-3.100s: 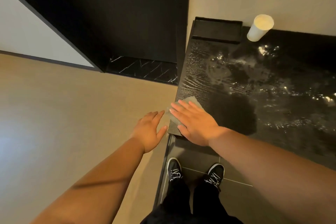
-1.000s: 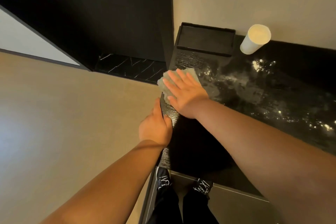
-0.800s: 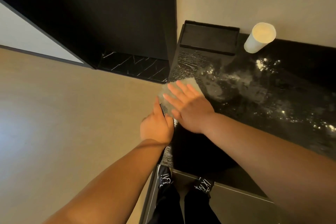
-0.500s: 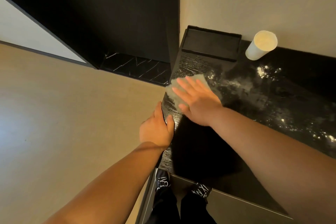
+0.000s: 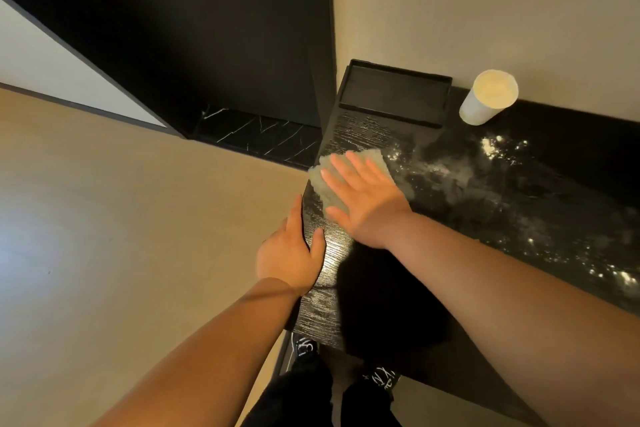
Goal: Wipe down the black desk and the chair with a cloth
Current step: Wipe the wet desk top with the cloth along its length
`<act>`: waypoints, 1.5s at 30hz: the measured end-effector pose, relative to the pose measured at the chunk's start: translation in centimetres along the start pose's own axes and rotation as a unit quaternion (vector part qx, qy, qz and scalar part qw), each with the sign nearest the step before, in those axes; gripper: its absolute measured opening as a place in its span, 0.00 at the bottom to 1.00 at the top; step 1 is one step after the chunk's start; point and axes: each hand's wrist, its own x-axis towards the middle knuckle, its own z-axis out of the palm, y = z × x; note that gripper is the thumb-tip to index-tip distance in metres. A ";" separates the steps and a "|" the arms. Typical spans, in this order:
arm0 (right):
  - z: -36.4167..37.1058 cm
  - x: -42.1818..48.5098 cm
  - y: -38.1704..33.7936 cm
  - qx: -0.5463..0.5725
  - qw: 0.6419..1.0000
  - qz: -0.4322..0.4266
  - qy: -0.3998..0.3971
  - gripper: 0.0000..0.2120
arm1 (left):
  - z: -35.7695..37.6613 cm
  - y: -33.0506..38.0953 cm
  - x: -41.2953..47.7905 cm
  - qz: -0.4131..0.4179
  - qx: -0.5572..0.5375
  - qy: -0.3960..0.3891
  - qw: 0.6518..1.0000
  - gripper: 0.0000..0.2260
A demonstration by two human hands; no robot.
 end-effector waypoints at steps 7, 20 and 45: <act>-2.2 4.9 -0.1 0.029 0.998 0.059 -0.004 0.38 | 0.1 -0.4 0.3 0.012 -0.015 -0.011 1.000 0.34; -3.0 6.7 1.7 0.041 0.994 0.101 0.020 0.36 | -0.4 -0.3 0.7 0.014 0.018 -0.089 0.996 0.37; -0.8 2.7 3.3 0.089 0.976 0.142 0.140 0.30 | 0.1 4.5 8.9 0.014 0.021 -0.044 0.999 0.35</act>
